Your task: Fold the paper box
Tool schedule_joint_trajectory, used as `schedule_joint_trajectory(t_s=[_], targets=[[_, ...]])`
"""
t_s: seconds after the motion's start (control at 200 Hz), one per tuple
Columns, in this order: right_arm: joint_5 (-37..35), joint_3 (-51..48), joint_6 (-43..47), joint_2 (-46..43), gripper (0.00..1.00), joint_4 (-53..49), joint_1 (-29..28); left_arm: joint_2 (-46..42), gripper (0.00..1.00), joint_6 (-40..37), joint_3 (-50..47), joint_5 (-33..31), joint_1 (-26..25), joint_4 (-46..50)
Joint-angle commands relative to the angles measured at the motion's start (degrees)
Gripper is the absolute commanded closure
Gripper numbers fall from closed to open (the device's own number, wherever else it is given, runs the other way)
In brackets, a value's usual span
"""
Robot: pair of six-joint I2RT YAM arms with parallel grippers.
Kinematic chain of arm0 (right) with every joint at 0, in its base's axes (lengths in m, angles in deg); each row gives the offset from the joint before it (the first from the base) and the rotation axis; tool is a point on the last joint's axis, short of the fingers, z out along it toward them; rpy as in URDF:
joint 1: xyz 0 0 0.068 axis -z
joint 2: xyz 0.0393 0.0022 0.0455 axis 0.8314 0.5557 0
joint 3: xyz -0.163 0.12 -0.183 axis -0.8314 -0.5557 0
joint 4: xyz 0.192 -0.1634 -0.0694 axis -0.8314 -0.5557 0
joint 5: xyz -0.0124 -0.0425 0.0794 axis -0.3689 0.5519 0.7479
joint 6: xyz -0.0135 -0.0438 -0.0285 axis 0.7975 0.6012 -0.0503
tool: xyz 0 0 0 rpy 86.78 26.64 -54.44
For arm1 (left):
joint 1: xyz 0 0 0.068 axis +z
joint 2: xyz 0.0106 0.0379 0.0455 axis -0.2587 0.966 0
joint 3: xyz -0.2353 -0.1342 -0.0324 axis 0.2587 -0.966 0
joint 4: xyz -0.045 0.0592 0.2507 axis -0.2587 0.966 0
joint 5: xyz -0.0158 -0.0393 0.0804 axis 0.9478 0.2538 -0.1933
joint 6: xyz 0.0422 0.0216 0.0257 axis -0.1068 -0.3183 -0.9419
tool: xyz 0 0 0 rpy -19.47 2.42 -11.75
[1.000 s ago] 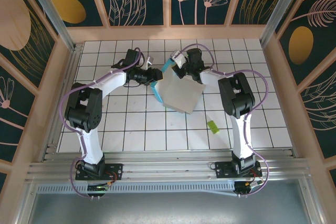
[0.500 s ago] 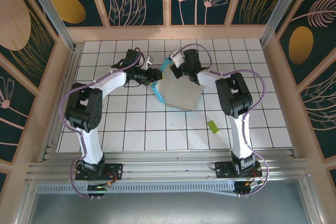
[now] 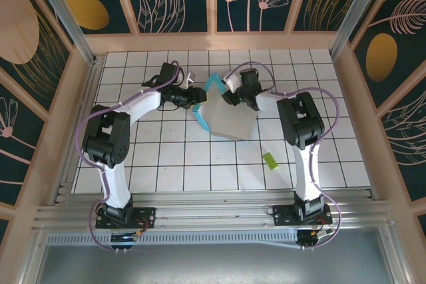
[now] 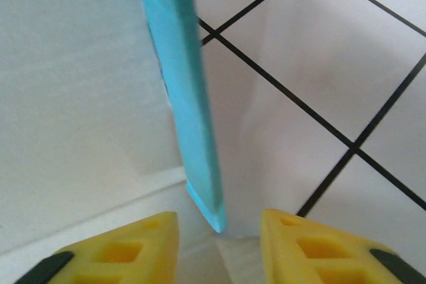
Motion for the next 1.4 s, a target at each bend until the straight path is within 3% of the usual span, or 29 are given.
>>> schedule_joint_trajectory(t_s=[0.0, 0.31, 0.516, 1.101, 1.396], targets=[[2.3, 0.73, 1.83, -3.29, 0.59, -1.44, 0.4, 0.2, 0.56, -0.21, 1.48, -0.34, -0.28, 1.27], [8.08, 6.9, 3.42, -0.03, 0.6, -2.29, 0.54, -0.03, 0.55, -0.23, 1.22, -0.62, -0.25, 1.54], [10.79, 12.91, 2.89, 4.19, 0.69, -4.79, 0.49, -0.31, 0.55, -0.23, 1.22, -0.83, -0.26, 1.63], [13.93, 17.22, 3.77, 8.66, 0.79, -4.95, -0.03, -0.18, 0.55, -0.58, 1.05, -0.87, -0.25, 1.63], [16.11, 21.19, 4.38, 11.04, 0.9, -7.6, -0.31, -0.14, 0.55, -0.76, 0.99, -1.09, -0.3, 1.76]])
